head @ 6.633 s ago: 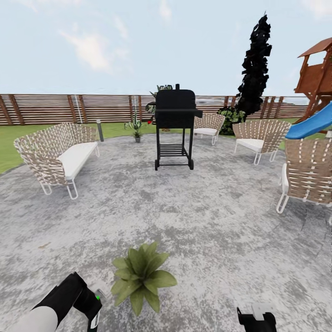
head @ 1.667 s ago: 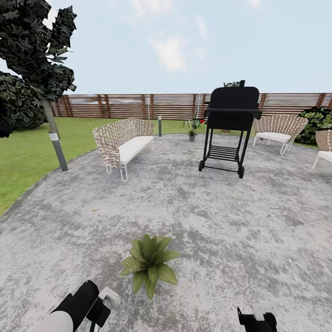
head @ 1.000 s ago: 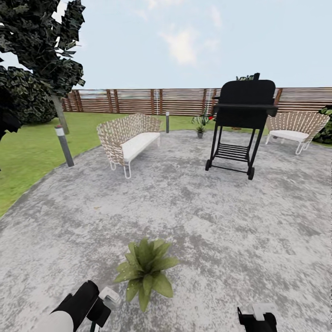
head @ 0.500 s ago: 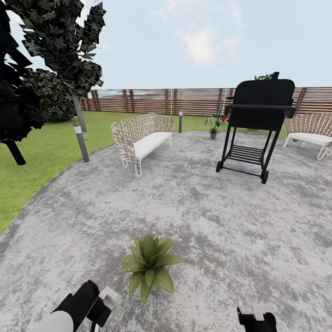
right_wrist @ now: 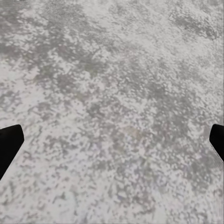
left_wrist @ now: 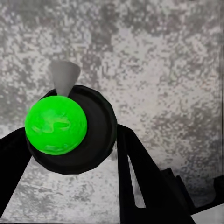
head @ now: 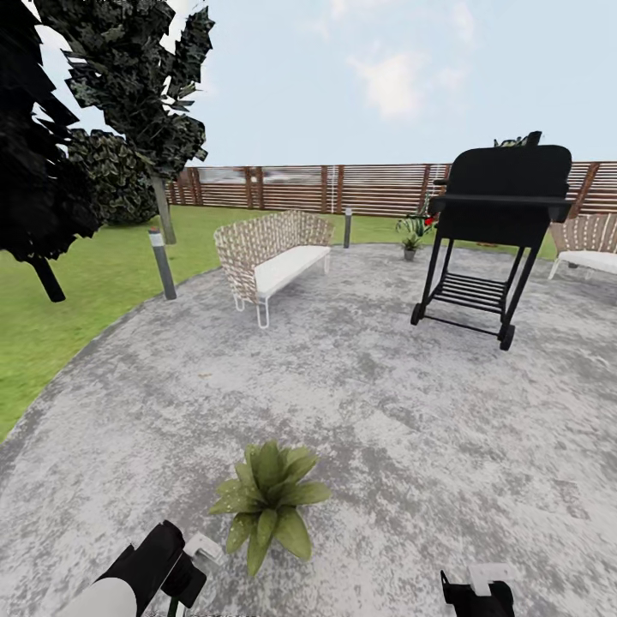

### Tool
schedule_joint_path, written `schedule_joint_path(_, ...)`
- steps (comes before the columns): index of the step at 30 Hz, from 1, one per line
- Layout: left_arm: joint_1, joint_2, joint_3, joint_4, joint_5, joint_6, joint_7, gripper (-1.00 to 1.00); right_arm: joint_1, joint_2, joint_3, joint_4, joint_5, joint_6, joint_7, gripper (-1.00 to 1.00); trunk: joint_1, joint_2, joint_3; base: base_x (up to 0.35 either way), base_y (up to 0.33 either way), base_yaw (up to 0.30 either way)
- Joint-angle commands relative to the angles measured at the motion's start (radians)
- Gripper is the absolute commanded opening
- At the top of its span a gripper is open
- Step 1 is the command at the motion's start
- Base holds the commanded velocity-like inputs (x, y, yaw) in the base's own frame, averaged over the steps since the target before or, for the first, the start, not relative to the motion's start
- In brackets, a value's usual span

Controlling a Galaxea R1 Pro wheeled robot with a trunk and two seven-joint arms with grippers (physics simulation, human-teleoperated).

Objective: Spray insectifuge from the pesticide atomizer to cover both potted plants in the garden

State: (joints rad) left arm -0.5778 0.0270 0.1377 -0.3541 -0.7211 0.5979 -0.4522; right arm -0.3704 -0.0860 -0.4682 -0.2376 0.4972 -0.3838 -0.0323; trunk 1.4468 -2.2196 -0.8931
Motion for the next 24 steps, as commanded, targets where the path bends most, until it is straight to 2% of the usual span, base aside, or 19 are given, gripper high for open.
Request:
schedule_joint_path(1,-0.001,-0.001,0.008,-0.002,-0.011,0.003,-0.008,-1.00,-0.001,0.000,-0.006,0.002,0.011,-0.004,-0.003,1.00,0.000,0.000,-0.001,-0.002,-0.271,0.272)
schedule_joint_path(17,-0.001,-0.001,0.008,-0.002,-0.011,0.003,-0.009,-1.00,-0.001,0.000,-0.006,0.002,0.011,-0.004,-0.004,1.00,0.000,0.000,-0.001,-0.011,-0.273,0.275)
schedule_joint_path(24,-0.002,-0.001,0.008,-0.003,-0.011,0.003,-0.009,-1.00,-0.001,0.000,-0.006,0.002,0.011,-0.004,-0.004,1.00,0.000,0.000,-0.001,0.000,-0.047,0.250)
